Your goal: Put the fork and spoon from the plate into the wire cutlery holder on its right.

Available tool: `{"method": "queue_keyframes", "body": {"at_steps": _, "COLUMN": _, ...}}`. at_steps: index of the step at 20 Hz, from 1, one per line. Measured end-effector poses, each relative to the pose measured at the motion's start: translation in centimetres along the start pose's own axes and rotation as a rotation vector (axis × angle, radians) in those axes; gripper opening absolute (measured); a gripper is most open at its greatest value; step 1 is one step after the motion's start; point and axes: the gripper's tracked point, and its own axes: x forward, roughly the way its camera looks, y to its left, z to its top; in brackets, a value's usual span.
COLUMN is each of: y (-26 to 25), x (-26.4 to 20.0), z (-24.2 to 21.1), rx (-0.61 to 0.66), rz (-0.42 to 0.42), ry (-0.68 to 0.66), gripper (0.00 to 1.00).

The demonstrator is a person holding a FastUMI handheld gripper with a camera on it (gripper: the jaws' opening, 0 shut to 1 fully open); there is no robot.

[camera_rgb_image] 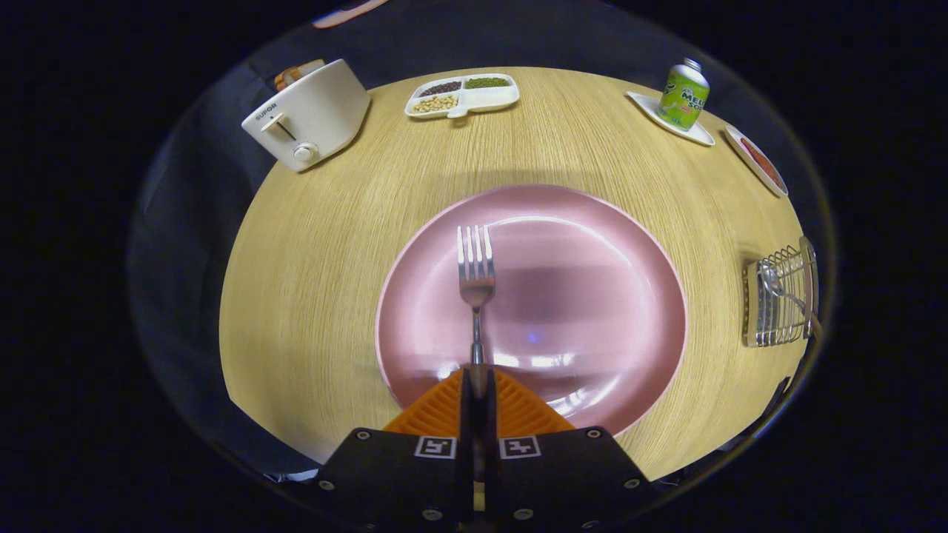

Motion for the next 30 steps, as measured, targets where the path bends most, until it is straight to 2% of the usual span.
{"method": "queue_keyframes", "body": {"at_steps": 8, "y": -3.0, "x": -4.1, "z": 1.5, "rx": 0.011, "rz": 0.027, "ry": -0.098, "gripper": 0.05}}
{"method": "queue_keyframes", "body": {"at_steps": 15, "y": -8.8, "x": -9.6, "z": 2.7, "rx": 0.012, "rz": -0.03, "ry": -0.203, "gripper": 0.06}}
{"method": "queue_keyframes", "body": {"at_steps": 22, "y": -15.8, "x": -14.6, "z": 2.9, "rx": 0.103, "rz": -0.099, "ry": -0.288, "gripper": 0.06}}
{"method": "queue_keyframes", "body": {"at_steps": 30, "y": -22.9, "x": -16.5, "z": 1.1, "rx": 0.149, "rz": -0.191, "ry": -0.249, "gripper": 0.05}}
